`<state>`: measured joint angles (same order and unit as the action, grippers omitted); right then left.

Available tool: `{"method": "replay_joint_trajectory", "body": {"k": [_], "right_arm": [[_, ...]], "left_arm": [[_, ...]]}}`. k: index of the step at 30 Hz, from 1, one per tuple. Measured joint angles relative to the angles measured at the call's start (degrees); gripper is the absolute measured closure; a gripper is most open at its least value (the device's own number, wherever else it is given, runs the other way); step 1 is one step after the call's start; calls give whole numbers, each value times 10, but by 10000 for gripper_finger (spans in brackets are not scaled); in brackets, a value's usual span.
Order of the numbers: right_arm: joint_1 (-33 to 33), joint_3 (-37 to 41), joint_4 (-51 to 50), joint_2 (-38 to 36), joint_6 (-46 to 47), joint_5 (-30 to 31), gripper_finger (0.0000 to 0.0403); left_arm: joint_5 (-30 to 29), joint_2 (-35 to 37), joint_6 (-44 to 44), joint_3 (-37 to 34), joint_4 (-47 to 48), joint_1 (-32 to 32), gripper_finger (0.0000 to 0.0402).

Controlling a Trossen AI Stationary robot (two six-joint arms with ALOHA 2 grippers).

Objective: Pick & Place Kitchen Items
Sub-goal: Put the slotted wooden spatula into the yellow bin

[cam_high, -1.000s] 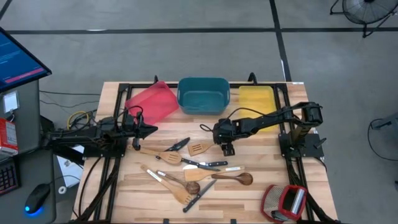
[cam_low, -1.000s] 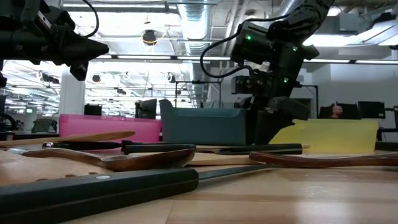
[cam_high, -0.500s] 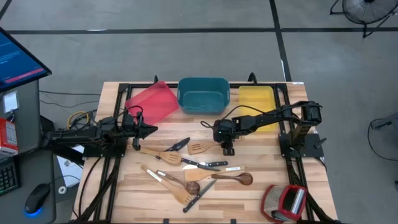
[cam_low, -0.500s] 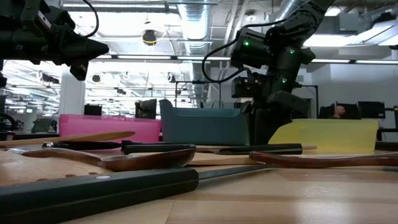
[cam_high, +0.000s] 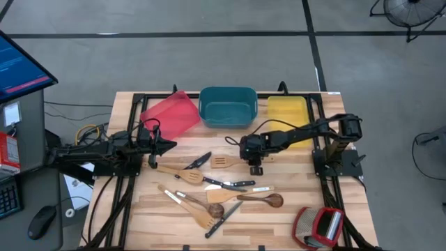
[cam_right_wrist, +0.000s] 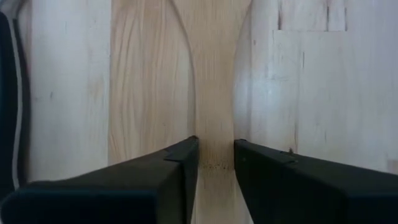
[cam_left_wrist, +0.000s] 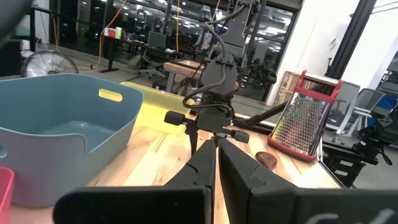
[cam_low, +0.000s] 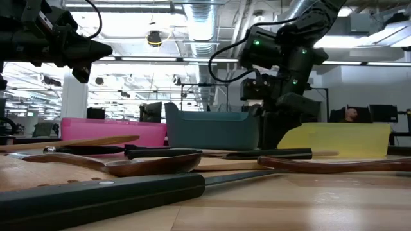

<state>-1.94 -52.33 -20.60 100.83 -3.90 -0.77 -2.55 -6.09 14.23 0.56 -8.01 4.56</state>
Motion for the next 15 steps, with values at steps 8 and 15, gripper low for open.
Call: {"method": "replay_joint_trajectory", "body": {"k": [8, 15], "right_arm": [[-2, 0, -6, -75, 24, -1, 305], [-4, 0, 1, -157, 25, -6, 305]], "left_arm": [[0, 0, 0, 0, -1, 0, 399], [0, 0, 0, 0, -2, 0, 399]]}}
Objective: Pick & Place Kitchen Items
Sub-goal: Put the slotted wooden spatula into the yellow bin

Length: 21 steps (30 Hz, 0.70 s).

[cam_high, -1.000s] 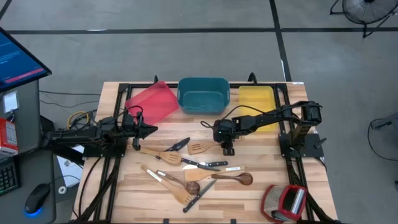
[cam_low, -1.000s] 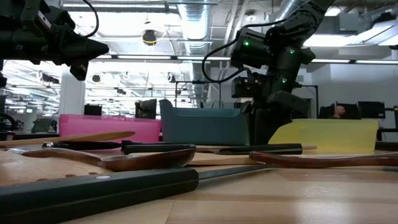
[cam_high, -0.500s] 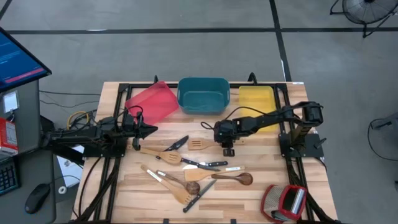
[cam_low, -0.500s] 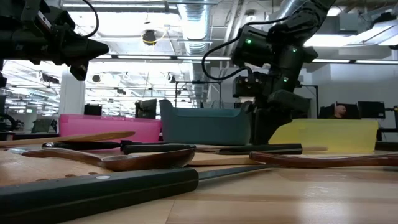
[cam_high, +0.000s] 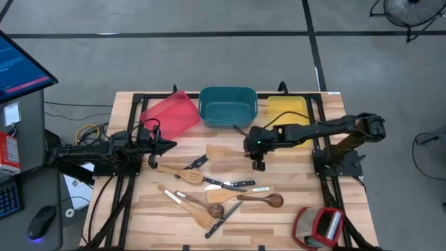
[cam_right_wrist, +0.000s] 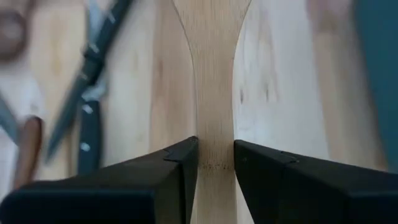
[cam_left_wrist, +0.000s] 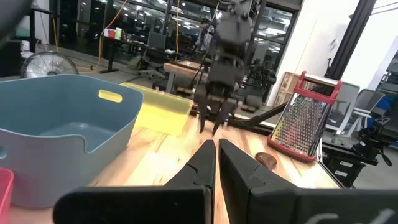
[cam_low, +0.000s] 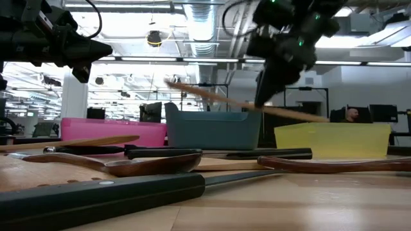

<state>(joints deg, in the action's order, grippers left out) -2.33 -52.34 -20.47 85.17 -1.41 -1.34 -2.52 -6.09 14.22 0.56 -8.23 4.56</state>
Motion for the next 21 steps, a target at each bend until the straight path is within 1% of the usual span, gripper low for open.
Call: {"method": "replay_joint_trajectory", "body": {"k": [6, 15, 21], "right_arm": [[0, 0, 27, -80, 0, -1, 305], [1, -1, 114, -186, 0, -4, 305], [0, -1, 179, -242, 0, -50, 305]], "left_arm": [[0, 0, 0, 0, 0, 0, 399], [0, 0, 0, 0, 0, 0, 399], [0, 0, 0, 0, 0, 0, 399]]}}
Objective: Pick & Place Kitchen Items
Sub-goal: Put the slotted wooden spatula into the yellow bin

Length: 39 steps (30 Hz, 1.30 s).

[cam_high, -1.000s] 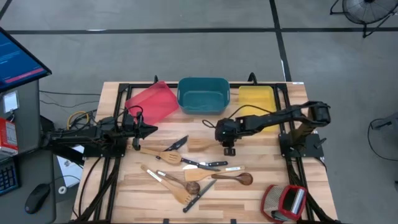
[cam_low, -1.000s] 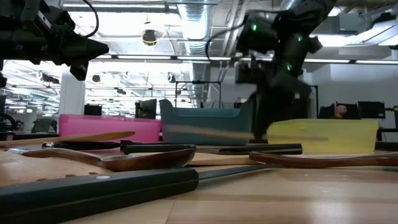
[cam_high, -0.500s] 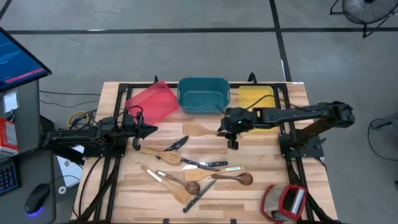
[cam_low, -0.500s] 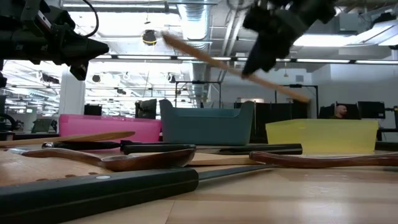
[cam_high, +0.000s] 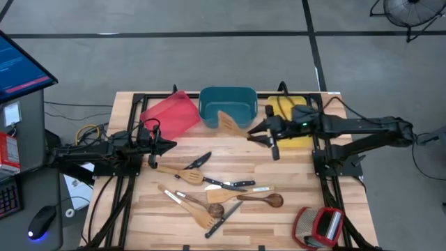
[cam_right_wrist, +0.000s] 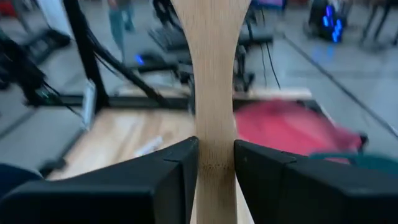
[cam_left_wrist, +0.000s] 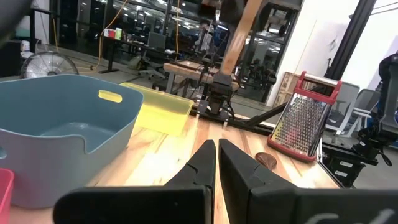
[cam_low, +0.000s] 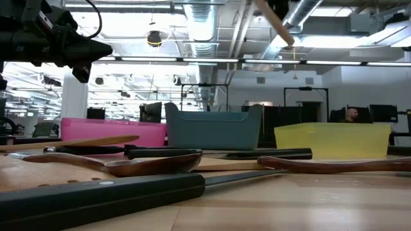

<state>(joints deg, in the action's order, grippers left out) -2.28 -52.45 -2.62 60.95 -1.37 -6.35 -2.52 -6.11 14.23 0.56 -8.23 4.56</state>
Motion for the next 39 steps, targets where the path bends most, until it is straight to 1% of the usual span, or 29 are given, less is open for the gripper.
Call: {"method": "replay_joint_trajectory", "body": {"k": [7, 11, 14, 17, 21, 24, 26, 33, 36, 39], "right_arm": [[0, 0, 41, -43, 23, -65, 305], [0, -1, 63, -54, 34, -118, 305], [0, -1, 63, -57, 34, -125, 305], [-1, -1, 57, -55, 36, -110, 305], [-6, -1, 39, -46, 35, -63, 305], [-19, -1, 20, -41, 34, -52, 304], [-30, -1, -5, -40, 35, -29, 305], [-75, -1, -180, -40, 136, 187, 304], [-95, -1, -259, -40, 204, 254, 304], [-116, -1, -346, -40, 281, 301, 305]], "left_arm": [[0, 0, 0, 0, 0, 0, 399], [0, 0, 0, 0, -1, 0, 399], [0, 0, 0, 0, -1, 0, 399], [0, 0, 0, 0, -2, 0, 399], [0, 0, 0, 0, -4, 0, 399], [0, 0, 0, 0, -5, 0, 399], [0, 0, 0, 0, -6, 0, 399], [0, 0, 0, 0, -9, 0, 399], [0, 0, 0, 0, -9, 0, 399], [0, 0, 0, 0, -11, 0, 399]]}}
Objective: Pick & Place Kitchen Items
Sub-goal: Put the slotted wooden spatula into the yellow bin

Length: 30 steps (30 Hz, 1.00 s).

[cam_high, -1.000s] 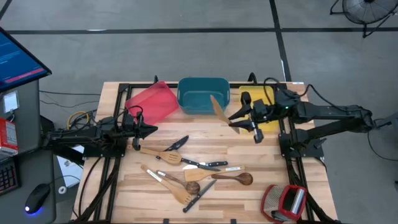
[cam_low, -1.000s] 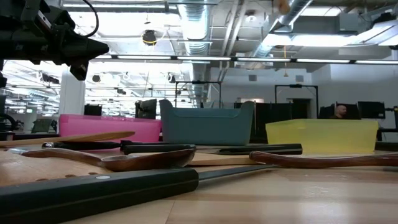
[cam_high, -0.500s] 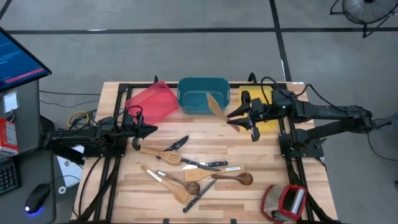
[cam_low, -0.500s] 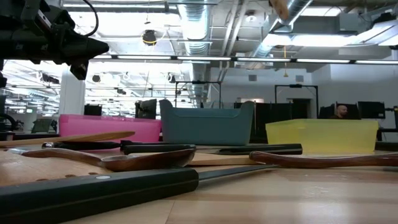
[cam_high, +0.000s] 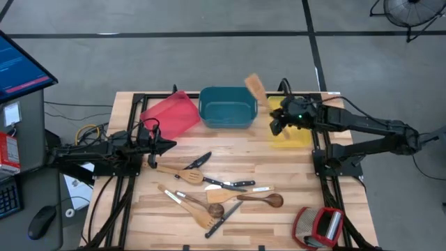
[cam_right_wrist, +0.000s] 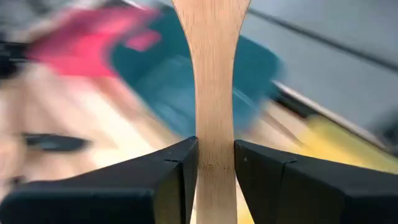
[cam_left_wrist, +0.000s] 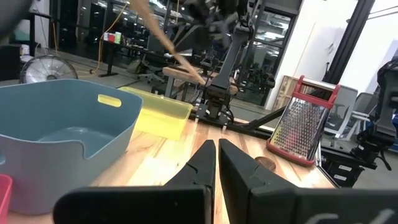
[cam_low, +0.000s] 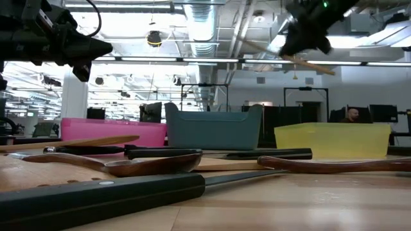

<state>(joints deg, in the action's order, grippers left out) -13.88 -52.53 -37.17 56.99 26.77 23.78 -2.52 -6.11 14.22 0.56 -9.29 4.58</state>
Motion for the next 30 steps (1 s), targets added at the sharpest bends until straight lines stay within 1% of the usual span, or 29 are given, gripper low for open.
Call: {"method": "replay_joint_trajectory", "body": {"k": [2, 5, 9, 16, 22, 30], "right_arm": [[-13, 0, -58, 0, 45, 18, 304], [-30, 0, -129, 1, 96, 20, 304], [-47, 9, -181, 5, 123, 21, 304], [-77, 72, -173, 5, 137, 21, 304], [-107, 135, -139, 5, 139, 15, 304], [-126, 174, -114, 5, 138, 1, 304]], "left_arm": [[0, 0, 0, 0, -2, 0, 399], [0, 0, 0, 0, -2, 0, 399], [0, 0, 0, 0, -2, 0, 399], [0, 0, 0, 0, -2, 0, 399], [0, 0, 0, 0, -2, 0, 399], [0, 0, 0, 0, -2, 0, 399]]}}
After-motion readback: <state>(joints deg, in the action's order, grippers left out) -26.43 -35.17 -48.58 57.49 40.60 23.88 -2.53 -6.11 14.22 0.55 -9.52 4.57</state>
